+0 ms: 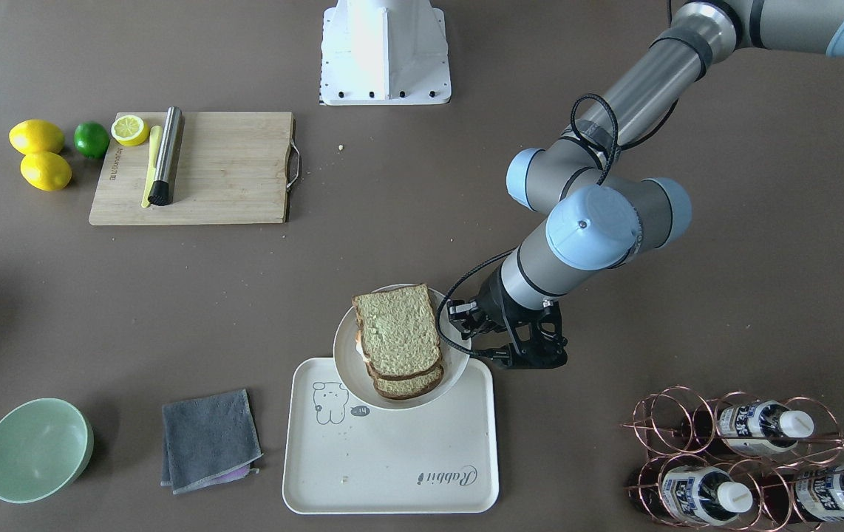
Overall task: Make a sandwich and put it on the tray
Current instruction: 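Carry the plate with the left gripper onto the cream tray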
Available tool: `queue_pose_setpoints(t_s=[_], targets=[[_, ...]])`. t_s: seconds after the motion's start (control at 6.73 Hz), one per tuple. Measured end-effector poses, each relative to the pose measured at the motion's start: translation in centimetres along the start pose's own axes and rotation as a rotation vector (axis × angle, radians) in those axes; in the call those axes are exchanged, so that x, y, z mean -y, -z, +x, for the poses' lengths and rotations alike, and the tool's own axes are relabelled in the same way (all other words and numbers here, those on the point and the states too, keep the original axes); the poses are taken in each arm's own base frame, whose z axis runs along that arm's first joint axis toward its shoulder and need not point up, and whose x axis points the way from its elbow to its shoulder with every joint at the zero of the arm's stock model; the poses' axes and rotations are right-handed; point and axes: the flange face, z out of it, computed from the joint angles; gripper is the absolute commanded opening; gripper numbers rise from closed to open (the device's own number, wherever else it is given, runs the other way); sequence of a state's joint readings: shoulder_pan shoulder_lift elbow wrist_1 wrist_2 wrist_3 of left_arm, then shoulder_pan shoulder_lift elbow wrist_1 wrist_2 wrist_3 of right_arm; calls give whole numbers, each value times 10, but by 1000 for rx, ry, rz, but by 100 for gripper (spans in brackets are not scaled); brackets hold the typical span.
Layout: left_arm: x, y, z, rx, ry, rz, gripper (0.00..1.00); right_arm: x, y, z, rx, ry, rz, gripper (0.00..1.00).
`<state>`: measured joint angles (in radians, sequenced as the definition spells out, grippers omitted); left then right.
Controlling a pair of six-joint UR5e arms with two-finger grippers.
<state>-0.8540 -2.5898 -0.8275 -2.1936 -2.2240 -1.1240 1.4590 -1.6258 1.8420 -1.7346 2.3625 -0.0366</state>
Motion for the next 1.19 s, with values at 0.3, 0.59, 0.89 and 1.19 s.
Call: queue_pose_setpoints(t_s=[0.3,0.59,0.89,1.19], targets=[[20,-14,3,21,0,28,0,1,0,-1,0,1,0,100],[27,-19,4,37,2,52,0,1,0,-2,0,3,-1,100],[28,-23,4,41,-4,69,43,2,-2,-3,0,5,-4,100],[28,-23,5,40,-7,82,65,1,-2,-3,2,6,-5,100]])
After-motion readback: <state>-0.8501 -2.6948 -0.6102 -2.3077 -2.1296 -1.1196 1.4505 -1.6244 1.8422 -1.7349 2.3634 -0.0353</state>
